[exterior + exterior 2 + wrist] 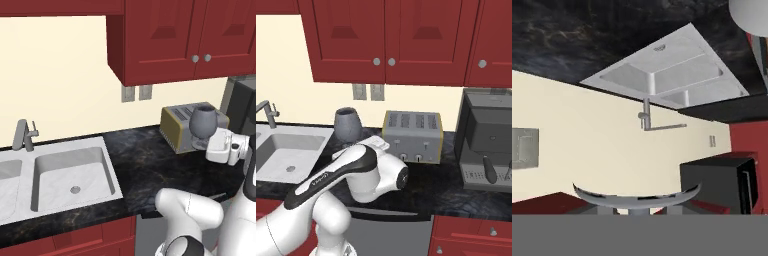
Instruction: Retrieve the wine glasses from the counter and place one next to each plate.
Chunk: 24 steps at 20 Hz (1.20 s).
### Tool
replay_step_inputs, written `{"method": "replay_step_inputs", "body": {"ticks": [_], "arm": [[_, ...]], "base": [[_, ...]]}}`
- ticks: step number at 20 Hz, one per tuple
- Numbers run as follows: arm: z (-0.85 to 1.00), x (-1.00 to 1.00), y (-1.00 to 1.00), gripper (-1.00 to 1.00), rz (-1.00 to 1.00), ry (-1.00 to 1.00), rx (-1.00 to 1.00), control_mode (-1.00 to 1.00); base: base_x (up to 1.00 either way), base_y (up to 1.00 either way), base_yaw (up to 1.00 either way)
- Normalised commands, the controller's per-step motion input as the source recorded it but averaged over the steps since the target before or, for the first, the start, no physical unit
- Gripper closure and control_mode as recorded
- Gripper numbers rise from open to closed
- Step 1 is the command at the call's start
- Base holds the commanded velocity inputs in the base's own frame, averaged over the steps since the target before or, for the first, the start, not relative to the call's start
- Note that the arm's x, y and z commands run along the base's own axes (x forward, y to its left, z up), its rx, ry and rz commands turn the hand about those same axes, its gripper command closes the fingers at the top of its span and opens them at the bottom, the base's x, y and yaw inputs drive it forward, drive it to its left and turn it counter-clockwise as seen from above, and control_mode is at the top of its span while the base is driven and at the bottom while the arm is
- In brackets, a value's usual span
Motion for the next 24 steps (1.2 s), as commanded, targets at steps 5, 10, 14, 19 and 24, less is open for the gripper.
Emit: {"method": "replay_step_inputs", "body": {"ticks": [5, 10, 14, 19, 24], "arm": [[0.0, 0.0, 0.0, 1.0, -0.06, 0.05, 0.0, 1.0], [0.0, 0.0, 0.0, 1.0, 0.0, 0.0, 0.0, 1.0], [0.0, 0.0, 0.0, 1.0, 0.0, 0.0, 0.0, 1.0], [0.0, 0.0, 0.0, 1.0, 0.0, 0.0, 0.0, 1.0], [0.0, 0.0, 0.0, 1.0, 0.0, 0.0, 0.0, 1.0]], "base": [[0.0, -0.12, -0.05], [-0.15, -0.91, -0.15], [-0.54, -0.97, -0.37], [-0.44, -0.33, -0.7], [-0.48, 0.0, -0.85]]}}
